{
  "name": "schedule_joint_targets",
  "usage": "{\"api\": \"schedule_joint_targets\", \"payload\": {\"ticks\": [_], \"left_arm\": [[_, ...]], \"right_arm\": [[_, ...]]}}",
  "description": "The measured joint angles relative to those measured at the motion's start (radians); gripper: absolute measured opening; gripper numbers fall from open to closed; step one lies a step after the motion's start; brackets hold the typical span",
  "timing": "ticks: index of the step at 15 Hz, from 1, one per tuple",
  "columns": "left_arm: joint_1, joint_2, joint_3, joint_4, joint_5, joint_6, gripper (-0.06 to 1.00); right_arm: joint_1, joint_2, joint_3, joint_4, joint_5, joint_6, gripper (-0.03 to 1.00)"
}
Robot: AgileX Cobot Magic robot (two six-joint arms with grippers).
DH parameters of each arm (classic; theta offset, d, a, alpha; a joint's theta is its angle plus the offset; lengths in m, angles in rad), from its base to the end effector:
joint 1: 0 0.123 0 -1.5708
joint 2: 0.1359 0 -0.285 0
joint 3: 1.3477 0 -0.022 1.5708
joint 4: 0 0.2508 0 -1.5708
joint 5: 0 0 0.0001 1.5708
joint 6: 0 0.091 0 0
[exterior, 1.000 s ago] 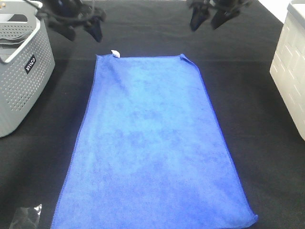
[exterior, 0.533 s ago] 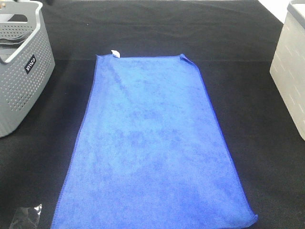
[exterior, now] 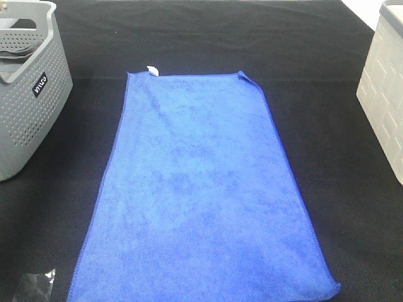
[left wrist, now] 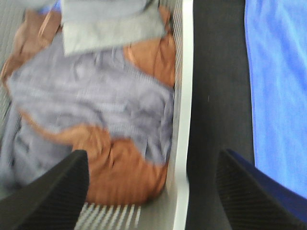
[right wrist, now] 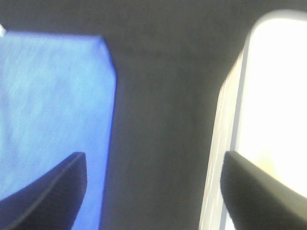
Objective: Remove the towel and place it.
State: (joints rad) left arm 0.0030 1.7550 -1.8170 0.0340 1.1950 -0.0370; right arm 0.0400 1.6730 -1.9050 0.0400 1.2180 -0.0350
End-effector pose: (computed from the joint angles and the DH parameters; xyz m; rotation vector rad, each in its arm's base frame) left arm 0.3799 0.0040 0.3738 -0.0471 2.6155 0.0338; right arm 0.3546 0.0176 0.4283 -0.0917 2.4675 0.0545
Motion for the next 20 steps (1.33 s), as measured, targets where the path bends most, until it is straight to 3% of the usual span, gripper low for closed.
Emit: {"api": "schedule_joint_targets", "payload": {"ticks": [6,11,20], "left_arm": [[0.000,-0.662,0.530,0.038,-0.140,-0.005,0.69],[0.000,-1.062,0.797,0.074,-0.150,-0.005,0.69],[0.000,-1.603,1.155,0.096,-0.107,-0.005,0.69]], "right_arm": [[0.000,-0.575,0.593,0.024,0.002,0.008,0.73],[0.000,-0.969,0.802,0.025,0.002,0.035,0.73],[0.000,-1.454,1.155,-0.061,0.001,0.035,0.73]]}}
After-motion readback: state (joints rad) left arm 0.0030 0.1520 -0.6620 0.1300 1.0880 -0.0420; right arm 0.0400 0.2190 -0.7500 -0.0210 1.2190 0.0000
